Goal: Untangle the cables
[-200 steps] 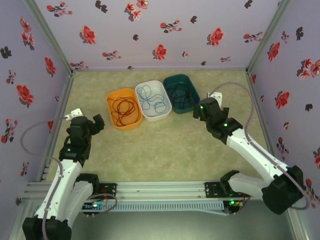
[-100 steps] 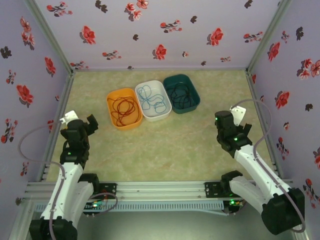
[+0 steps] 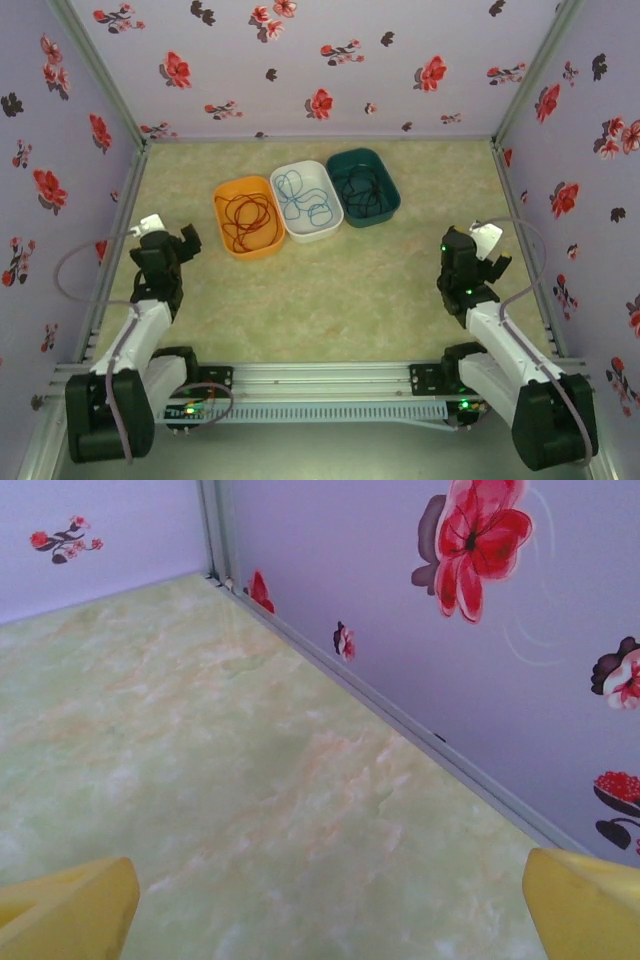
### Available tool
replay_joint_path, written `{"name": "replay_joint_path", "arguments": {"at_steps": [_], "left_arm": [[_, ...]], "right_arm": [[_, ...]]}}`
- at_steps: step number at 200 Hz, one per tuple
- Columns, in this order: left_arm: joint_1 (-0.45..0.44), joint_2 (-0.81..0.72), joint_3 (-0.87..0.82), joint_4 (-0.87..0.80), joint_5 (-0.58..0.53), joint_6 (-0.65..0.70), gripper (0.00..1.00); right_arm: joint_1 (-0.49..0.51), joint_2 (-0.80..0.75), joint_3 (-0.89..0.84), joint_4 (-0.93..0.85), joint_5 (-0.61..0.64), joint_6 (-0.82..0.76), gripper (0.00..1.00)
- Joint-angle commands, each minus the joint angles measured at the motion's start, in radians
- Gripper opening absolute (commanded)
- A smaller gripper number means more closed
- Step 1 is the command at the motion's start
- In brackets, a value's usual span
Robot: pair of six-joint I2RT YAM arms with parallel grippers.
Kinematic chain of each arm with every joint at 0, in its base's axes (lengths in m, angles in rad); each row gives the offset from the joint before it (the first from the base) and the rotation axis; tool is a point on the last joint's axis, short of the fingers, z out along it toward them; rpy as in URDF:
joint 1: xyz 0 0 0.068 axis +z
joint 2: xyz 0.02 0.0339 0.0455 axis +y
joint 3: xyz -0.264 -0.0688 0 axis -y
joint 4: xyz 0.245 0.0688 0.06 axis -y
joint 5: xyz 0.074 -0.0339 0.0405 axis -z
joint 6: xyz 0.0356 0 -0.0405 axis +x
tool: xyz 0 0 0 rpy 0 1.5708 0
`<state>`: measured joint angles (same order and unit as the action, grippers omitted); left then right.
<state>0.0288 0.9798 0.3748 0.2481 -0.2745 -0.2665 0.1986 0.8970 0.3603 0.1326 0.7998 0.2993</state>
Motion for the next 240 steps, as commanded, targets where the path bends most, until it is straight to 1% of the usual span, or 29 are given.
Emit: {"name": "replay_joint_path", "arguments": {"at_steps": [1,46,94,124,145,168,172,180,224,240], "left_arm": [[0.011,0.059,-0.008,0.176,0.089,0.057,1.00],[0.014,0.146,-0.032,0.368,0.166,0.099,1.00],[0.013,0.219,-0.027,0.464,0.264,0.140,1.00],[0.014,0.241,-0.015,0.488,0.330,0.187,1.00],[0.014,0.260,0.001,0.487,0.355,0.207,1.00],[0.014,0.293,0.012,0.514,0.356,0.227,1.00],[0.013,0.297,0.016,0.508,0.354,0.254,1.00],[0.018,0.300,0.028,0.487,0.353,0.258,1.00],[0.020,0.296,0.035,0.406,0.357,0.266,1.00],[0.020,0.325,0.007,0.438,0.358,0.269,1.00]], "right_arm": [[-0.045,0.027,-0.034,0.168,-0.027,-0.064,0.99],[-0.139,0.135,-0.034,0.248,-0.114,-0.057,0.99],[-0.165,0.252,-0.050,0.419,-0.170,-0.067,0.99],[-0.168,0.328,-0.057,0.538,-0.207,-0.100,0.99],[-0.172,0.387,-0.056,0.608,-0.234,-0.115,0.99],[-0.178,0.425,-0.035,0.612,-0.275,-0.106,0.99],[-0.179,0.429,-0.032,0.613,-0.281,-0.105,0.99],[-0.181,0.439,-0.033,0.625,-0.290,-0.099,0.99],[-0.185,0.541,-0.054,0.780,-0.382,-0.117,0.99],[-0.185,0.556,-0.042,0.780,-0.406,-0.128,0.99]]}}
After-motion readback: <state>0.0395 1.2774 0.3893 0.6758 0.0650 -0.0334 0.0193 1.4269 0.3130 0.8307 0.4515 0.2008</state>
